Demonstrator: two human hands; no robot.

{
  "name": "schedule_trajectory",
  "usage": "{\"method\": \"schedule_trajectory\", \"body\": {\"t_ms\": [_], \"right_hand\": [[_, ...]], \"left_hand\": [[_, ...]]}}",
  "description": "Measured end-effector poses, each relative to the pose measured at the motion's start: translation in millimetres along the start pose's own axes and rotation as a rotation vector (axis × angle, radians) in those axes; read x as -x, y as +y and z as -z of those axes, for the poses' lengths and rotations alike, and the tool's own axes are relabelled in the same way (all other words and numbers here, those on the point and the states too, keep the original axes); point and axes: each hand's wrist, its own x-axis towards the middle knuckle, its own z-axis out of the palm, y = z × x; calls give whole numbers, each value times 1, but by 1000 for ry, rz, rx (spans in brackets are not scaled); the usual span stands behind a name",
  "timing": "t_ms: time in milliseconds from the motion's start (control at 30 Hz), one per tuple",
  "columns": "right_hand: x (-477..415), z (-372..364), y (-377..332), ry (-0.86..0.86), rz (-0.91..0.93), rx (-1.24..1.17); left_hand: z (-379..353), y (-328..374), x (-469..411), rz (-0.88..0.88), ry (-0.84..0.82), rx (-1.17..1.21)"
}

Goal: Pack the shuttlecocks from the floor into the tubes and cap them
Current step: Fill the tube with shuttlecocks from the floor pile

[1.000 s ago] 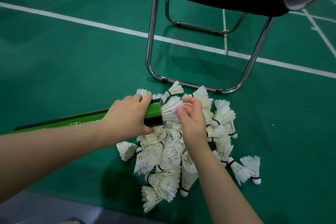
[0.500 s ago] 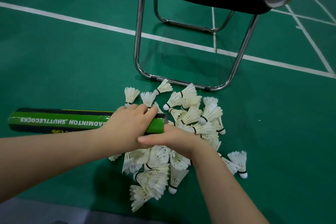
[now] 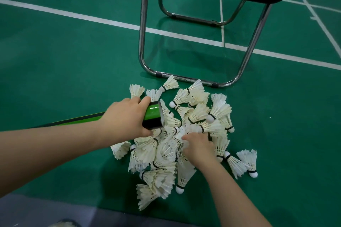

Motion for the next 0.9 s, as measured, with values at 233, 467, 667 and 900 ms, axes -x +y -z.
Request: {"method": "schedule_trajectory", "body": {"t_ms": [233,467,667,900], "right_hand": [[13,-23,2,240,-108,65],[7,-18,6,292,-130,-280],[14,-11,8,344,-117,-453],[21,1,7,584,-147,-582]], "left_hand": [[-2,0,2,8,-39,-18],[-4,0,8,9,-72,-28],[-1,3,8,-5,-55,-24],[0,5,9,-15,-40,-7]]}}
